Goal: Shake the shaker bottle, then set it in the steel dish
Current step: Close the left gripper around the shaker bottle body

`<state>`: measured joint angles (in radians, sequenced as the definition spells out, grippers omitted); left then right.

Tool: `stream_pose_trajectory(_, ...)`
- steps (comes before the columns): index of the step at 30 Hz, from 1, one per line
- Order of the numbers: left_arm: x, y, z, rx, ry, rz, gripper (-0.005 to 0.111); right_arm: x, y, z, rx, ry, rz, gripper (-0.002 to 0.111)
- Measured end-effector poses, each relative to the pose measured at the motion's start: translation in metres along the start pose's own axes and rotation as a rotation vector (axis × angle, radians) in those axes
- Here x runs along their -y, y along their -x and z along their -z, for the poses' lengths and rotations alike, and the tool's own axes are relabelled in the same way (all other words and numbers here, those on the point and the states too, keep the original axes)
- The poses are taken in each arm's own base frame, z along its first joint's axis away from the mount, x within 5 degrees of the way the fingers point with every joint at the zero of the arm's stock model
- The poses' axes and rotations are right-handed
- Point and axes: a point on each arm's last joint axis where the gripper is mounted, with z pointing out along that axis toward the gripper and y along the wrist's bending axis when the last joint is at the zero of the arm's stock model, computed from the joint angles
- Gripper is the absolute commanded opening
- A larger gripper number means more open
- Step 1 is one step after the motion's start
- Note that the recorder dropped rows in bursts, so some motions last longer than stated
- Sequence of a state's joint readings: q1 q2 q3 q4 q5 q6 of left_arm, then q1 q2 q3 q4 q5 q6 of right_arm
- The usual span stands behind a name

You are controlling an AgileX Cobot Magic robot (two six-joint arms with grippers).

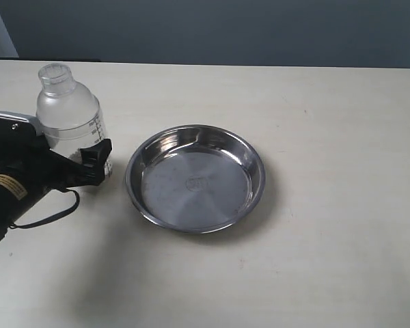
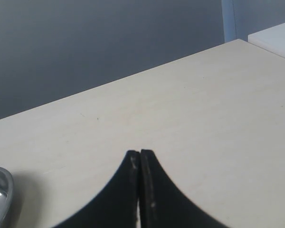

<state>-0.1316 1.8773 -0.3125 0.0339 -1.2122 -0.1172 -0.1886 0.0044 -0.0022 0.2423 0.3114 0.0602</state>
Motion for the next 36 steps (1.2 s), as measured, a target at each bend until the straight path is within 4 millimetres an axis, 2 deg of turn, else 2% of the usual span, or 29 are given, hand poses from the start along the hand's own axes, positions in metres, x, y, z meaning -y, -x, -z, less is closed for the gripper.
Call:
stream_pose_trajectory(21,0.0013,-0.0009,-0.0055,0.012,-0.019,0.039,0.081,0.0000,0.0000,0.0000,0.000,0.000,0.000,-0.001)
stream_pose_trajectory(29,0.0034,-0.0026,-0.0055,-0.002,-0.042,-0.009,0.101,0.0000,0.0000,0.0000,0.000,0.000,0.000,-0.001)
stream_pose_trajectory(36,0.0037,-0.0030,-0.0055,-0.007,-0.046,-0.019,0.106,0.0000,0.0000,0.0000,0.000,0.000,0.000,-0.001)
